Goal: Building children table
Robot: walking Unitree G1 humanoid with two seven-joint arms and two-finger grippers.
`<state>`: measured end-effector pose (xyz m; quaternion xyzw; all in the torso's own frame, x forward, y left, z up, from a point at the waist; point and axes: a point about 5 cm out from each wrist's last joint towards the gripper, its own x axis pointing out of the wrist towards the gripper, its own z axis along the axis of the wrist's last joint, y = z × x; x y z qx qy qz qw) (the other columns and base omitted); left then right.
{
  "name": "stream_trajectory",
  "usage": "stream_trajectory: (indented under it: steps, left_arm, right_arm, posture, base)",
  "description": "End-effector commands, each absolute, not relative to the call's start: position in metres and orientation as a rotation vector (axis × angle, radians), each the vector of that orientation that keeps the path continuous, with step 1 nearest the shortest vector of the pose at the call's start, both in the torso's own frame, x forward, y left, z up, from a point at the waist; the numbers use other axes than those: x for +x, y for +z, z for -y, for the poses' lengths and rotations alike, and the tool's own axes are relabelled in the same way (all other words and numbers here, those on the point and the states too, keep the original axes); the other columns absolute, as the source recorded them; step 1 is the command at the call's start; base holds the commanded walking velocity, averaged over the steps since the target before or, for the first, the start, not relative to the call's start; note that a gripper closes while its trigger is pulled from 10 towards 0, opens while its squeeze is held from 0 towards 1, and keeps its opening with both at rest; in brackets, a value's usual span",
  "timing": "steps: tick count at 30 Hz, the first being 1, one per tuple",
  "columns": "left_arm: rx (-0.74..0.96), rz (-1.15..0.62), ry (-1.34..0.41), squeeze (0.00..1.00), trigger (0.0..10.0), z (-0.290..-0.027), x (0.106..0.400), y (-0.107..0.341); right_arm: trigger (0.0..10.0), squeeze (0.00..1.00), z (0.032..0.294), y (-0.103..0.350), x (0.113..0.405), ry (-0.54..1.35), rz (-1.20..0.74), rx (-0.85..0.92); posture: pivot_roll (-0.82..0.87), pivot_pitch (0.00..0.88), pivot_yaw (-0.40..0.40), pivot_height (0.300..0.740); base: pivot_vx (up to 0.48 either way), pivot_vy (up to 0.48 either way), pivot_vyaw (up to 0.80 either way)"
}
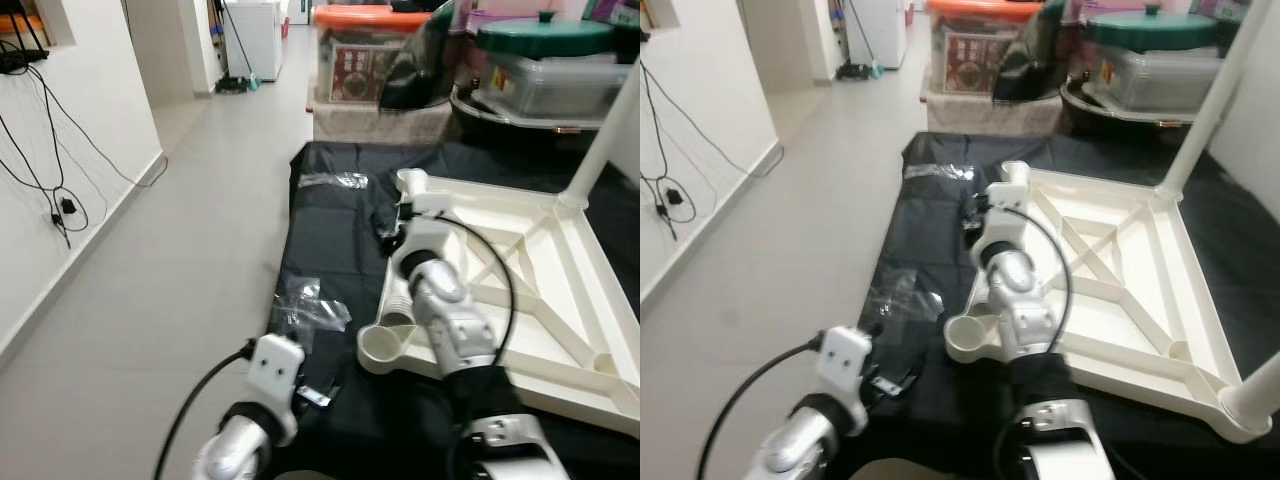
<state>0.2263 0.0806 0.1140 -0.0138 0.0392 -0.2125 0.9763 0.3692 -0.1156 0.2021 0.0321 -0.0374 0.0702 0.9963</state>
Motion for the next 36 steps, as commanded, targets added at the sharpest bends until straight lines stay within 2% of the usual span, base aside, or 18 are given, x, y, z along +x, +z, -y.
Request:
stream_trajectory:
  steps: [1,10,17,20,22,24,28,29,34,36]
  left_arm:
    - [-0.03,-0.09,-0.443,0.0,10.0,-0.076,0.224,0.114]
    - [-0.033,-0.092,-0.442,0.0,10.0,-0.075,0.219,0.116]
    - [-0.049,-0.1,-0.442,0.0,10.0,-0.074,0.215,0.117]
    - [-0.055,-0.104,-0.446,0.0,10.0,-0.074,0.212,0.119]
    - [-0.058,-0.105,-0.448,0.0,10.0,-0.073,0.21,0.12]
    - [-0.06,-0.105,-0.449,0.0,10.0,-0.073,0.209,0.12]
    - [-0.069,-0.104,-0.449,0.0,10.0,-0.07,0.203,0.126]
    - [-0.069,-0.104,-0.449,0.0,10.0,-0.07,0.203,0.126]
    - [-0.093,-0.097,-0.44,0.0,10.0,-0.068,0.193,0.135]
    - [-0.095,-0.097,-0.439,0.0,10.0,-0.068,0.192,0.136]
  right_arm:
    - [10.0,0.0,0.123,0.207,0.37,0.108,0.08,0.045]
    - [10.0,0.0,0.123,0.201,0.374,0.097,0.036,-0.021]
    - [10.0,0.0,0.146,0.196,0.385,0.188,-0.089,-0.154]
    - [10.0,0.0,0.168,0.193,0.392,0.146,-0.193,-0.184]
    - [10.0,0.0,0.169,0.193,0.396,0.126,-0.243,-0.149]
    - [10.0,0.0,0.168,0.193,0.398,0.12,-0.263,-0.127]
    - [10.0,0.0,0.14,0.201,0.408,0.133,-0.279,-0.021]
    - [10.0,0.0,0.14,0.201,0.408,0.133,-0.279,-0.021]
    - [10.0,0.0,0.107,0.23,0.417,0.153,-0.188,0.04]
    - [10.0,0.0,0.103,0.234,0.418,0.156,-0.18,0.045]
  posture:
    - [0.04,0.083,-0.057,0.74]
    - [0.05,0.1,-0.06,0.74]
    - [0.04,0.12,-0.064,0.74]
    - [0.03,0.132,-0.065,0.74]
    - [0.03,0.144,-0.066,0.74]
    - [0.03,0.144,-0.066,0.74]
    - [0.04,0.178,-0.08,0.74]
    - [0.04,0.178,-0.08,0.74]
    - [0.05,0.218,-0.095,0.74]
    - [0.05,0.218,-0.095,0.74]
  base:
    - [0.0,0.0,0.0]
    - [0.0,0.0,0.0]
    - [0.0,0.0,0.0]
    - [0.0,0.0,0.0]
    - [0.0,0.0,0.0]
    - [0.0,0.0,0.0]
    - [0.0,0.0,0.0]
    - [0.0,0.0,0.0]
    - [0.0,0.0,0.0]
    - [0.0,0.0,0.0]
